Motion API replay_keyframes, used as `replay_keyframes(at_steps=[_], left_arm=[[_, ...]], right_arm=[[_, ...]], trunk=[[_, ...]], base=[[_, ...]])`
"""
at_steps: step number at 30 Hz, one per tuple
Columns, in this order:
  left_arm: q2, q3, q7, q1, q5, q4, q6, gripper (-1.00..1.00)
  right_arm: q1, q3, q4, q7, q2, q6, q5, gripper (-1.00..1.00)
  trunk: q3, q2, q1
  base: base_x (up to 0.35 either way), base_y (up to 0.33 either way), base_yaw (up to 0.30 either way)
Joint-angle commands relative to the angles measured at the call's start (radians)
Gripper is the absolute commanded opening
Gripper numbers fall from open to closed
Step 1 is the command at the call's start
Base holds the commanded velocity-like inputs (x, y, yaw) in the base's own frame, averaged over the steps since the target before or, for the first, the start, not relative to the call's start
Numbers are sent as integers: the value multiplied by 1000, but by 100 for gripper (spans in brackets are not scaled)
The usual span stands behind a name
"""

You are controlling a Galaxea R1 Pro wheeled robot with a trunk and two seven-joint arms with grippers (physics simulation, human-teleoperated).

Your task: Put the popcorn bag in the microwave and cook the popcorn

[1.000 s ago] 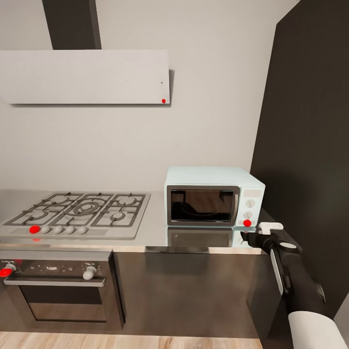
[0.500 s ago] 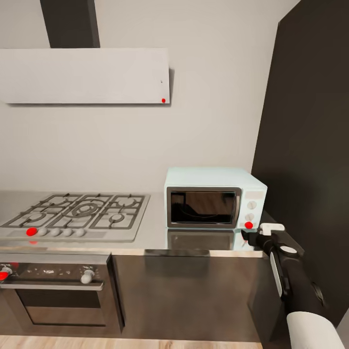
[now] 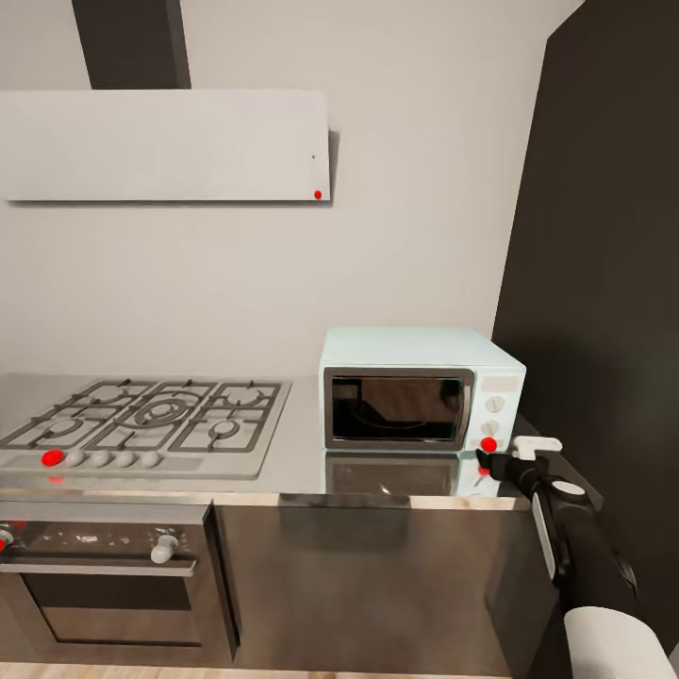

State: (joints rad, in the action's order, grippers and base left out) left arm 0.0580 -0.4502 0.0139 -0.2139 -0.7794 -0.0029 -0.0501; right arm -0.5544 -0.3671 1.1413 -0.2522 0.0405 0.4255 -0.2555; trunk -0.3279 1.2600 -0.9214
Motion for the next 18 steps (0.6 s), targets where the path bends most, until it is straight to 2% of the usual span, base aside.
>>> replay_keyframes(at_steps=[1,2,3,13,18], left_arm=[[0,-8,1,-1,-9,1,-4,100],[0,-8,1,-1,-9,1,-4,100],[0,-8,1,-1,-9,1,-4,100],[0,-8,1,-1,-9,1,-4,100],[0,-8,-2,-1,-11,1,-4,100]], right_arm=[[-1,-2,1,-9,0,4,-11,100],[-1,-2,2,-9,0,4,-11,100],[-1,-3,2,-10,1,4,-11,-100],[-1,-2,2,-16,0,6,-10,-100],[0,-1,-27,-14,-11,11,-14,-100]], trunk=[[-1,1,0],[-1,1,0],[-1,1,0],[-1,1,0],[-1,1,0]], base=[[0,0,0],[0,0,0],[0,0,0],[0,0,0],[0,0,0]])
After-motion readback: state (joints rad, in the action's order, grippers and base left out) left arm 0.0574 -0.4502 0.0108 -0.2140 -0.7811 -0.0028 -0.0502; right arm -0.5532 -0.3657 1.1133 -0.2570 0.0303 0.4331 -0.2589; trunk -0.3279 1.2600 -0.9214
